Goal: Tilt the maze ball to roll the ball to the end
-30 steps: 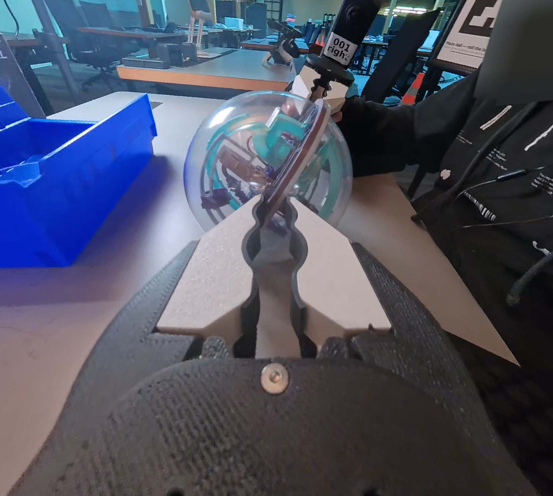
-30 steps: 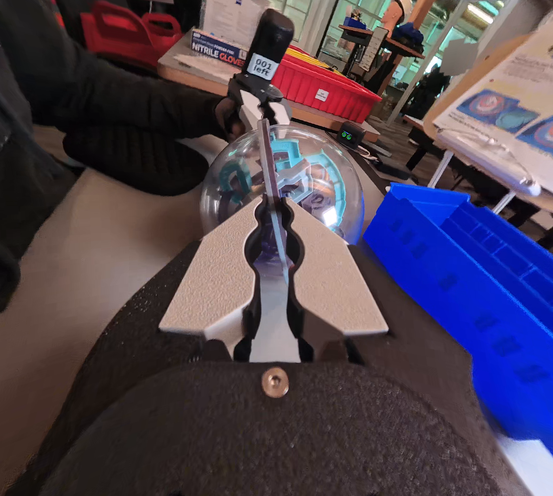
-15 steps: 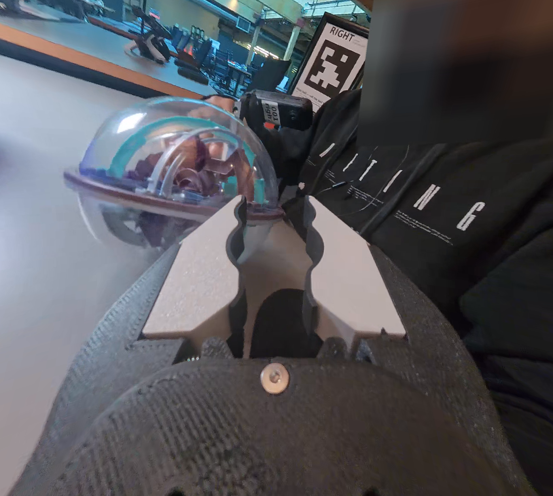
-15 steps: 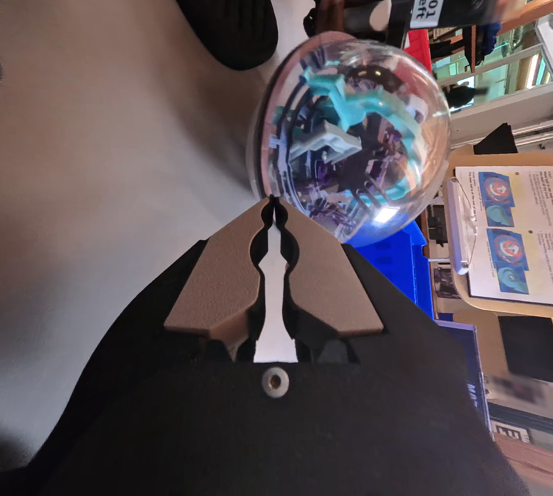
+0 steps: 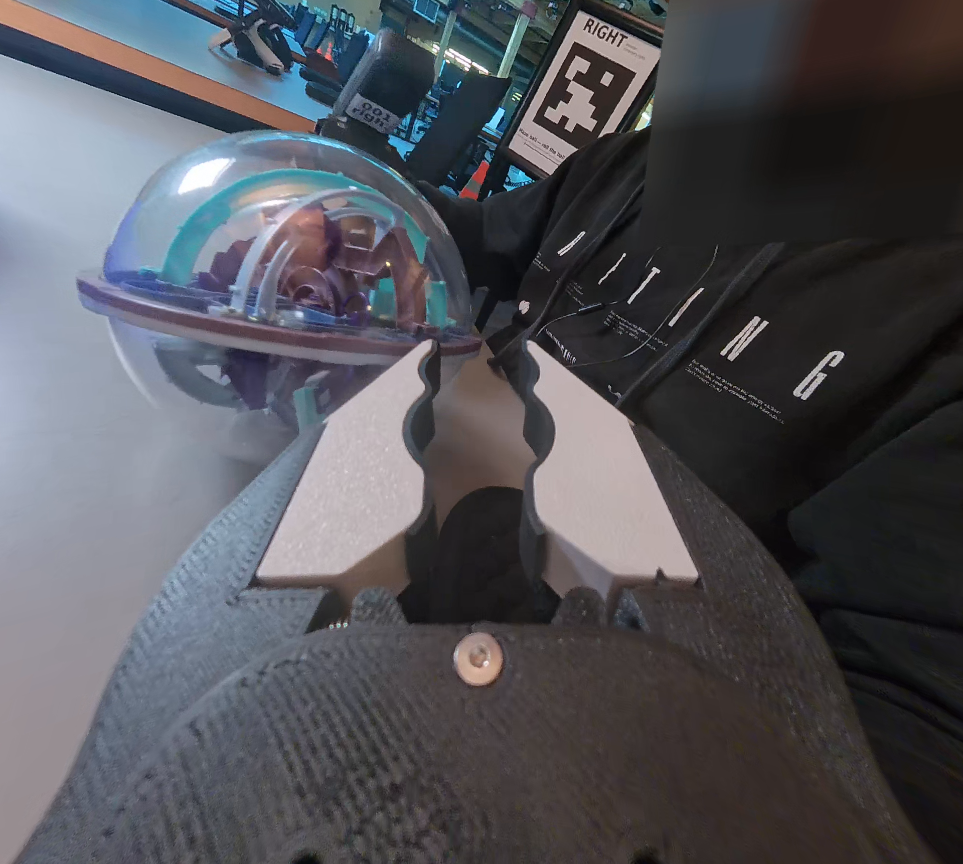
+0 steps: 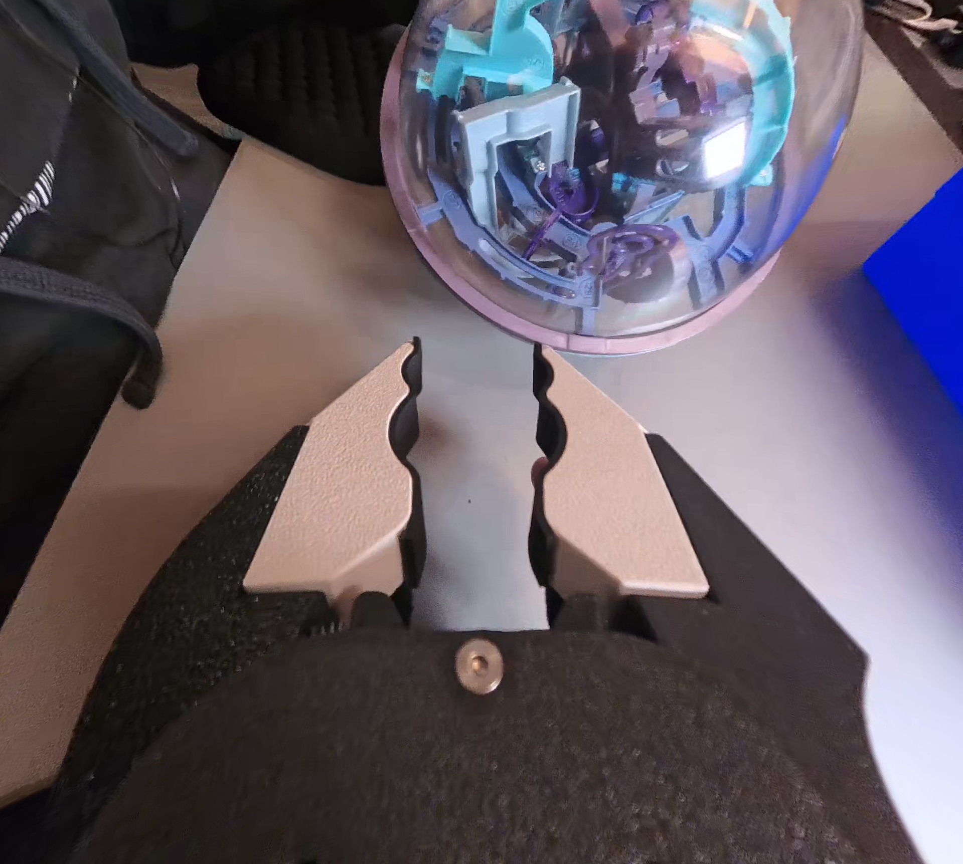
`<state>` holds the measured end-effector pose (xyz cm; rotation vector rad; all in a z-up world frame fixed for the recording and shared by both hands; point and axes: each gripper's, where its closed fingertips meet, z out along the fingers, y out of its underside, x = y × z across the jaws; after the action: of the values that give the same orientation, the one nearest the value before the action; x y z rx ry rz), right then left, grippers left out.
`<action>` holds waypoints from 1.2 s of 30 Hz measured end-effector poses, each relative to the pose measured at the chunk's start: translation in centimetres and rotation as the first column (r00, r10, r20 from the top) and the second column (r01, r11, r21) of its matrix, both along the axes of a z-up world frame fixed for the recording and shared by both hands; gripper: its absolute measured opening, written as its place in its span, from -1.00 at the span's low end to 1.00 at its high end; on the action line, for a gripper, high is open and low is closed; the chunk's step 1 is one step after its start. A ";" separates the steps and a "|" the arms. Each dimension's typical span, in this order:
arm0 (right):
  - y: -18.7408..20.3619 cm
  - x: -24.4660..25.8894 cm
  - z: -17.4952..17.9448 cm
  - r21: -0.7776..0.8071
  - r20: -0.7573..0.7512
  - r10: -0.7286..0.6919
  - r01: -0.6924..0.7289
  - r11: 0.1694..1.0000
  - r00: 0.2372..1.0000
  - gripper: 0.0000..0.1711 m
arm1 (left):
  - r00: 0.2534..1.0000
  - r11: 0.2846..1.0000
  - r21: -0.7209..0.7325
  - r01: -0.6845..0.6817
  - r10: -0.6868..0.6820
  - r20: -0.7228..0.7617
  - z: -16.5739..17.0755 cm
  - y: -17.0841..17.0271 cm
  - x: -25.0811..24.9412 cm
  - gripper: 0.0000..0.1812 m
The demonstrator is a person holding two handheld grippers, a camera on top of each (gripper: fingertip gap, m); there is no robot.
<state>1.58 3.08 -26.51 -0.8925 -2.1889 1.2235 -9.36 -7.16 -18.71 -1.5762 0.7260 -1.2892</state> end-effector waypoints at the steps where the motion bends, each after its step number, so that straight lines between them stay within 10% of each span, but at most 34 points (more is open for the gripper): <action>1: 0.0 -0.1 0.0 0.004 0.002 -0.006 0.006 1.000 1.000 -0.51 | 1.000 1.000 -0.004 0.004 -0.004 -0.005 -0.1 -0.1 0.0 -0.68; 9: 0.1 -0.2 0.7 -0.108 0.062 -0.035 0.042 0.993 0.997 -0.35 | 0.962 0.964 0.004 -0.265 0.264 0.067 1.2 3.2 -4.2 -0.56; 15: 0.1 -1.7 2.0 -0.432 0.271 -0.100 0.214 0.876 0.957 -0.08 | 0.864 0.854 -0.354 -0.381 0.465 0.193 -1.5 7.6 -7.0 -0.16; 29: 6.4 -3.0 2.7 -0.514 0.258 -0.306 0.399 0.760 0.916 -0.76 | 0.903 0.878 -0.265 -0.399 0.426 0.050 -3.3 7.7 -3.8 -0.67; 36: 10.0 -3.9 3.5 -0.567 0.228 -0.465 0.505 0.651 0.855 -0.76 | 0.932 0.911 -0.221 -0.349 0.362 0.023 -3.1 7.1 -1.0 -0.92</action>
<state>-2.29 13.07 -23.05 -1.6707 -1.3997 1.6403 -10.36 -0.06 -21.83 -1.7354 0.2454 -1.1645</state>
